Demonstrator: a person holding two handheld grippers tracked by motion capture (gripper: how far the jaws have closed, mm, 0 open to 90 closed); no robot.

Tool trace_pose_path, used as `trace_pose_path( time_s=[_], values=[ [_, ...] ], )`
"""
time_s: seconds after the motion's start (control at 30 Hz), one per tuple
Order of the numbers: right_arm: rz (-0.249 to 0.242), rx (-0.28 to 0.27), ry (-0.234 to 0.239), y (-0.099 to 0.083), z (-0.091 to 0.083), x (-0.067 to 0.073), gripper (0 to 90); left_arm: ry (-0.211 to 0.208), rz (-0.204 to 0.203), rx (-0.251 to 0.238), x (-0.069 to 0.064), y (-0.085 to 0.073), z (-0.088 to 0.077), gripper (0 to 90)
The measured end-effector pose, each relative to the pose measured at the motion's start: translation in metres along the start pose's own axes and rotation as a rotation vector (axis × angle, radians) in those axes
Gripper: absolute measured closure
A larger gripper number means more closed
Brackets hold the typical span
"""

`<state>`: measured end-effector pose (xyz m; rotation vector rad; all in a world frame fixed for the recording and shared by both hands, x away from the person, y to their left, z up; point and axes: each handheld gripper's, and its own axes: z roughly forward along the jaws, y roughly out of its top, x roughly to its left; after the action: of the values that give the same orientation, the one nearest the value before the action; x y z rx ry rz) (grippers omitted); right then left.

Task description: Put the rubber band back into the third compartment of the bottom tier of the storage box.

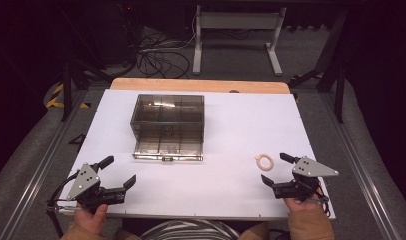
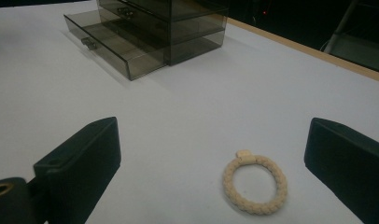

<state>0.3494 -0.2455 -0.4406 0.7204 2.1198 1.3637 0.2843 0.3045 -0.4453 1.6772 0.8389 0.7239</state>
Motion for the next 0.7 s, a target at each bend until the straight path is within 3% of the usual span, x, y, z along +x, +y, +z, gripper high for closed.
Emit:
trace_pose_path(
  time_s=[0.7],
  values=[
    [-0.005, -0.004, 0.009, 0.0008, -0.0015, 0.0011, 4.4, -0.011, -0.005, 0.004, 0.0008, 0.0004, -0.0004, 5.8]
  ],
)
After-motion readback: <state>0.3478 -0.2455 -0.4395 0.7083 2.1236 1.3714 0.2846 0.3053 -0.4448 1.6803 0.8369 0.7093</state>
